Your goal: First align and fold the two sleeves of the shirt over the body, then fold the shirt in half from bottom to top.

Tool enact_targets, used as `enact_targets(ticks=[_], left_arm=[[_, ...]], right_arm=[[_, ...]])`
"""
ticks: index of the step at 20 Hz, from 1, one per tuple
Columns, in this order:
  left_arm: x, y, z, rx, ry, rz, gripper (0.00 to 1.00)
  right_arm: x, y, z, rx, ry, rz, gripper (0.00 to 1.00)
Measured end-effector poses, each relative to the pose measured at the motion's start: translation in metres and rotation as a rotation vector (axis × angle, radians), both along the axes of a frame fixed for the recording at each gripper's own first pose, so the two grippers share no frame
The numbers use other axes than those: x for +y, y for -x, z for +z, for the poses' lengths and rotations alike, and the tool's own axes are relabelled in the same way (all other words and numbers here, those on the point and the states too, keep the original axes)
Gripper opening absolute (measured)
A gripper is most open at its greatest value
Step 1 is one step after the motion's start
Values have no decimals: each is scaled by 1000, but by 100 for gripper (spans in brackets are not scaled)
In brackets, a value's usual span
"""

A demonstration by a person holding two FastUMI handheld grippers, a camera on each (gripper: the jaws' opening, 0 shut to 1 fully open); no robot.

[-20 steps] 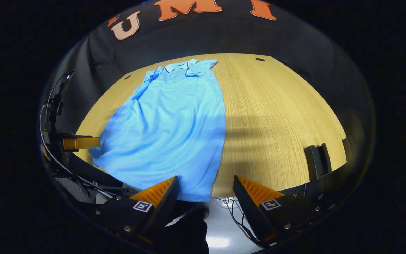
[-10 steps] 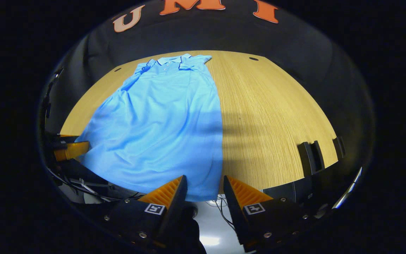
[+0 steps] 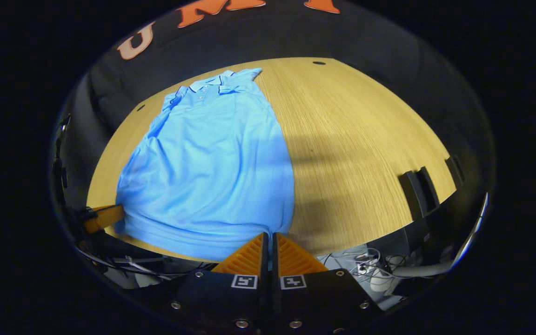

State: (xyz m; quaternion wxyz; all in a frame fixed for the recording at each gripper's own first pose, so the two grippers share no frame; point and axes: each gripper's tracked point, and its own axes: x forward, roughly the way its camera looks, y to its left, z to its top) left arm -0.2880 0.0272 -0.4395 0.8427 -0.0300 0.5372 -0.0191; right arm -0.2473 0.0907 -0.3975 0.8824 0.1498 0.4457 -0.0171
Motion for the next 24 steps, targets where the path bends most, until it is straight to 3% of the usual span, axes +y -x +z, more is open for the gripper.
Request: enact_targets(ticks=[8, 16, 24], left_arm=[[7, -34, 42, -57, 68, 14, 7], [13, -111, 88, -168, 90, -22, 7], [24, -179, 100, -189, 127, -27, 7]], right_arm=[[8, -21, 46, -27, -153, 10, 2], [-1, -93, 101, -127, -135, 39, 2], [2, -169, 134, -171, -117, 66, 2]])
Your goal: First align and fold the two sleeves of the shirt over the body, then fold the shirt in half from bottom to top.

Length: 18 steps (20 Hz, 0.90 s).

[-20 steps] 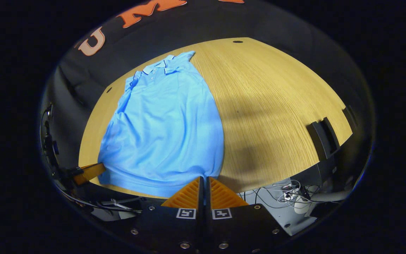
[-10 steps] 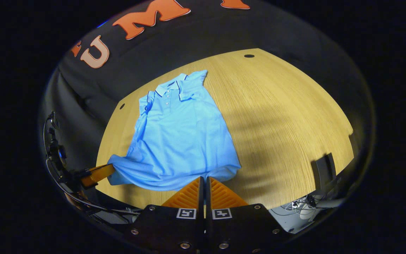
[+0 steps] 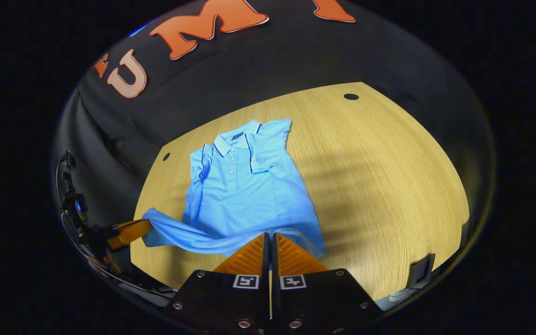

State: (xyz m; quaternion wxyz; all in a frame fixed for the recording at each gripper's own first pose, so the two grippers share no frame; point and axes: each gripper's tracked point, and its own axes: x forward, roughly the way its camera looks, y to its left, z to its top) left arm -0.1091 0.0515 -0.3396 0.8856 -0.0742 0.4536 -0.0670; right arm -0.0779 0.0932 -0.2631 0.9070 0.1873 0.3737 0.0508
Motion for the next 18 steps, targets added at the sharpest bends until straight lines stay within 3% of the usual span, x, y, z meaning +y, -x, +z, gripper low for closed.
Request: enact_targets(ticks=[12, 18], left_arm=[[37, -147, -4, -64, -10, -14, 7], [51, -203, -21, -51, 37, 17, 7]], right_arm=[[-9, -140, 39, -42, -12, -44, 2], [-8, -208, 46, -61, 12, -45, 2]])
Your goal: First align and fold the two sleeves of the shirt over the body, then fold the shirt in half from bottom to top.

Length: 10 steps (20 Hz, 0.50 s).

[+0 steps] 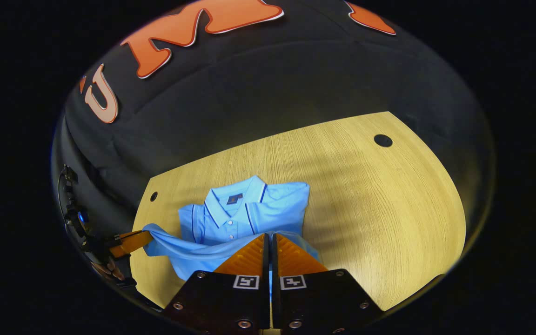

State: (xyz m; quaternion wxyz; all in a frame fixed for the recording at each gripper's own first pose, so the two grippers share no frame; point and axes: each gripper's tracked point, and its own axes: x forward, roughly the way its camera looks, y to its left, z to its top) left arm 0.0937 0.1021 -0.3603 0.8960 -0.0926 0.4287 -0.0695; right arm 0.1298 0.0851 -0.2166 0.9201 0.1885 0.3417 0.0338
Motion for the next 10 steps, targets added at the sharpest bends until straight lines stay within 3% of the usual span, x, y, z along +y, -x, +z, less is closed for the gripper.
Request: enact_targets(ticks=[6, 10], left_arm=[[23, -64, -13, -36, -16, 16, 7], [27, -84, -33, -26, -26, 17, 10]], right_arm=[[-8, -58, -3, 2, -18, -35, 2], [-4, -94, -3, -16, -66, -73, 2]])
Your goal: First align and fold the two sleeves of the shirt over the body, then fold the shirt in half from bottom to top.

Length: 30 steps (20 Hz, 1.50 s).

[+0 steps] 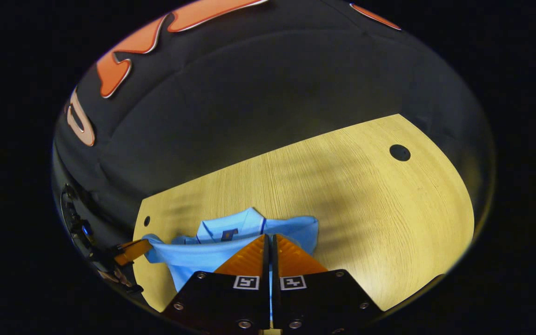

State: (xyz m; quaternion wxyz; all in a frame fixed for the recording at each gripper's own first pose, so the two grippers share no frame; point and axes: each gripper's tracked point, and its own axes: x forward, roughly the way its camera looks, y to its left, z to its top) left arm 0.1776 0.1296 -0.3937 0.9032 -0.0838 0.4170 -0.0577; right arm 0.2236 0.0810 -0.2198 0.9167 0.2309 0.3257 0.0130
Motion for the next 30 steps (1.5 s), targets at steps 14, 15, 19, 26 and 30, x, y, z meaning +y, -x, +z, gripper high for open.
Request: enact_targets(ticks=[14, 15, 19, 26, 30], left_arm=[[-18, 41, 108, -178, -38, 28, 98], [-20, 50, 118, -197, -45, 27, 98], [-31, 102, 166, -300, -69, 44, 99], [-53, 194, 243, -472, -96, 82, 98], [-62, 239, 283, -560, -105, 102, 95]], right_arm=[[-16, 57, 64, -169, 114, 36, 85], [-17, 66, 70, -193, 130, 45, 87], [-25, 109, 94, -266, 173, 59, 92], [-43, 189, 168, -500, 238, -14, 92], [-42, 243, 194, -604, 242, -11, 92]])
